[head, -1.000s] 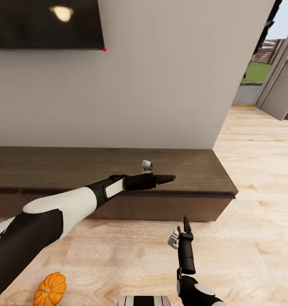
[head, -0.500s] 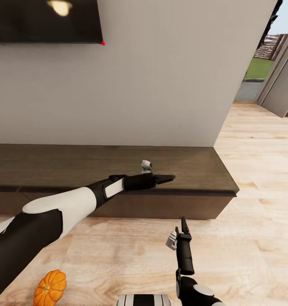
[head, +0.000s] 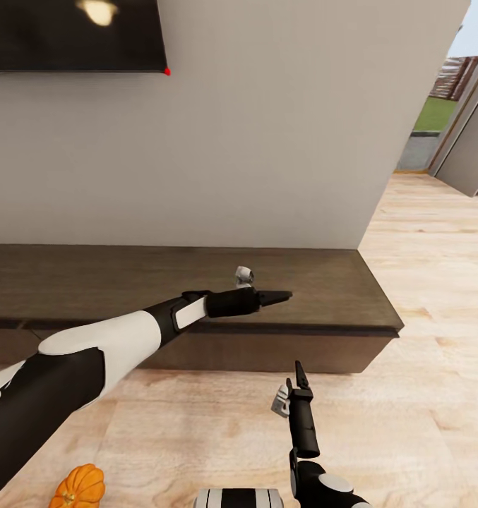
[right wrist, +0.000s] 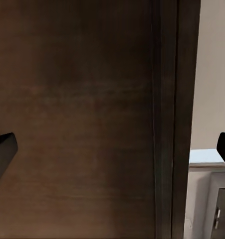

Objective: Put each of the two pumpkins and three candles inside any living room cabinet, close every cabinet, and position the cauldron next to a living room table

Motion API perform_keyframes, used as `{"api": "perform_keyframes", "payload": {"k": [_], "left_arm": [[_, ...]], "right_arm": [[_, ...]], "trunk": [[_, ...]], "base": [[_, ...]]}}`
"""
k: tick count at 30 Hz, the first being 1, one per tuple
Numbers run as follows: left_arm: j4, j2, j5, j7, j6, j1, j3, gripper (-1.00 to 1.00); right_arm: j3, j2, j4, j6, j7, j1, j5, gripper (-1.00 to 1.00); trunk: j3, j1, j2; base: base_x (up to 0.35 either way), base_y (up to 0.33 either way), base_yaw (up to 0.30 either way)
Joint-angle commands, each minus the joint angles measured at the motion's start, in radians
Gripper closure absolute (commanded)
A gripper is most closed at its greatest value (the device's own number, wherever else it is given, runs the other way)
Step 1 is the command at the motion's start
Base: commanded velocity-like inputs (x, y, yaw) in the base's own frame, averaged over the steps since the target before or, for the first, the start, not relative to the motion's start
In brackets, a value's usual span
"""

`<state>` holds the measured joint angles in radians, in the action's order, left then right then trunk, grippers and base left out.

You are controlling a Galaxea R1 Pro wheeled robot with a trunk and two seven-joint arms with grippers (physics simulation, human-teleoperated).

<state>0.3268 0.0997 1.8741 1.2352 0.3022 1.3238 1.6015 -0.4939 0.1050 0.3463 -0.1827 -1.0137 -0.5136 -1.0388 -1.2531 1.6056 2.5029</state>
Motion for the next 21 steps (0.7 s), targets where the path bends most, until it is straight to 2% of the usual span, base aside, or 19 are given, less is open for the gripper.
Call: {"api": "perform_keyframes", "payload": {"k": [1,11,21], "left_arm": [[0.000,0.000,0.000,0.000,0.000,0.000,0.000,-1.00],[0.000,0.000,0.000,0.001,0.000,0.000,0.000,-1.00],[0.001,0.000,0.000,0.001,-0.001,0.000,0.000,-1.00]], "right_arm": [[0.000,0.000,0.000,0.000,-0.001,0.000,0.000,-1.00],[-0.002,0.002,0.004,0.000,-0.010,0.000,-0.003,-1.00],[-0.002,0.004,0.004,0.002,-0.010,0.000,-0.002,-1.00]], "trunk": [[0.000,0.000,0.000],[0.000,0.000,0.000],[0.000,0.000,0.000]], "base": [[0.011,0.000,0.000],[0.014,0.000,0.000],[0.237,0.000,0.000]]}}
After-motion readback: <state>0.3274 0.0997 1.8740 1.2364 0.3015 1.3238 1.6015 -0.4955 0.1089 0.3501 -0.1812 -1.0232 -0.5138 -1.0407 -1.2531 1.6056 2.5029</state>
